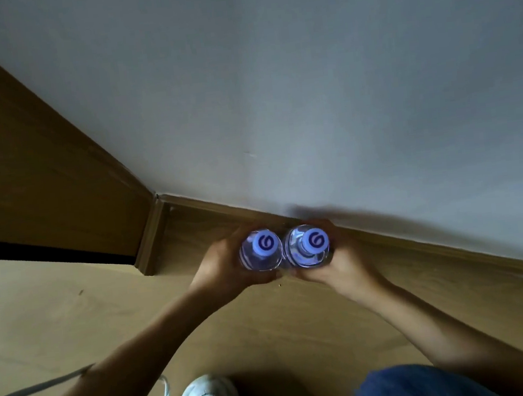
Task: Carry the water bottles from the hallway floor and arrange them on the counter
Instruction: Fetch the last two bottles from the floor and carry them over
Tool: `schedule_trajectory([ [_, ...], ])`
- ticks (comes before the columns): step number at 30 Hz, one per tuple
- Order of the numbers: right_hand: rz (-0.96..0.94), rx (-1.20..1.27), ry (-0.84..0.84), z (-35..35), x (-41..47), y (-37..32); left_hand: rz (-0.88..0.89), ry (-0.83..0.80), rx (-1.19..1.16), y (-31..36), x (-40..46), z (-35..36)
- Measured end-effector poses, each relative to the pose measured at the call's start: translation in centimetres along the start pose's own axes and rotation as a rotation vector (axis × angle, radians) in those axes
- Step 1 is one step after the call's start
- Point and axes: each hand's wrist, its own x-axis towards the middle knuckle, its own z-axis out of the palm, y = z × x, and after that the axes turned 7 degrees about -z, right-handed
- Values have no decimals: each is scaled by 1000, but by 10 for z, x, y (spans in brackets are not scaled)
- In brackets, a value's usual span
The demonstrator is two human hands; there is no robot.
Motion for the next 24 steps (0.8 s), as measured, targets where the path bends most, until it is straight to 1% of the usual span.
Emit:
schedule_trajectory([
  [4, -39, 5, -37, -11, -10, -35, 15, 78, 13, 29, -28, -19],
  [9, -146, -66, -74, -45, -32, -127, 43, 166, 13, 106, -85, -68],
  [12, -164, -65, -100, -70, -51, -198, 43, 228, -8, 165, -127, -112],
  [15, -186, -57, -138, -94, -72, -269, 57, 257, 7, 225, -174, -157],
  [20, -240, -48, -232, -130, -109, -396, 74, 310, -65, 320, -257, -232],
  [24, -265, 8, -331, -153, -132, -481, 72, 388, -124, 380, -318, -281],
])
